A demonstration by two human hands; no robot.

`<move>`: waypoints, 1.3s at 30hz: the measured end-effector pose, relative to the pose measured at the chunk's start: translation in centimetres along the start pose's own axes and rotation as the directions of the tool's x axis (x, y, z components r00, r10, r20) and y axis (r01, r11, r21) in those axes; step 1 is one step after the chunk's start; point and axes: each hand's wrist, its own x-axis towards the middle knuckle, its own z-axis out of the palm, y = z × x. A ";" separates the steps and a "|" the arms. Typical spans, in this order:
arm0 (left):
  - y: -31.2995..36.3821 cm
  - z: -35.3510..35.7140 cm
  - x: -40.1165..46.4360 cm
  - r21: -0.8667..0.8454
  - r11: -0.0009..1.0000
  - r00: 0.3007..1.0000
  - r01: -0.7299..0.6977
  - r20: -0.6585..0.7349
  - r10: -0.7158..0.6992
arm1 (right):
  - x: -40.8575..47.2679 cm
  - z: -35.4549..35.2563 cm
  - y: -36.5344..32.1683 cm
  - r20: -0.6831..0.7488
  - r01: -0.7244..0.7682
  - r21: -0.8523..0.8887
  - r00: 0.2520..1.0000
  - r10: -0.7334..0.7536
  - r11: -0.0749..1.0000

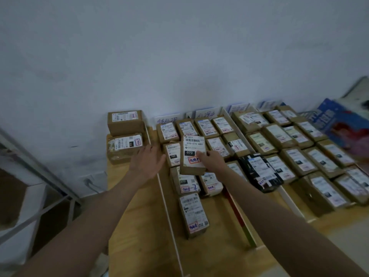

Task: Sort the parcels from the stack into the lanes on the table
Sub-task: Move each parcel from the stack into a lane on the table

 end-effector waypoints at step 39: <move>25.1 16.8 -6.7 0.055 0.998 1.000 0.022 -0.005 -0.022 | 1.3 -17.8 27.1 0.233 -0.173 -0.144 0.951 0.203 0.974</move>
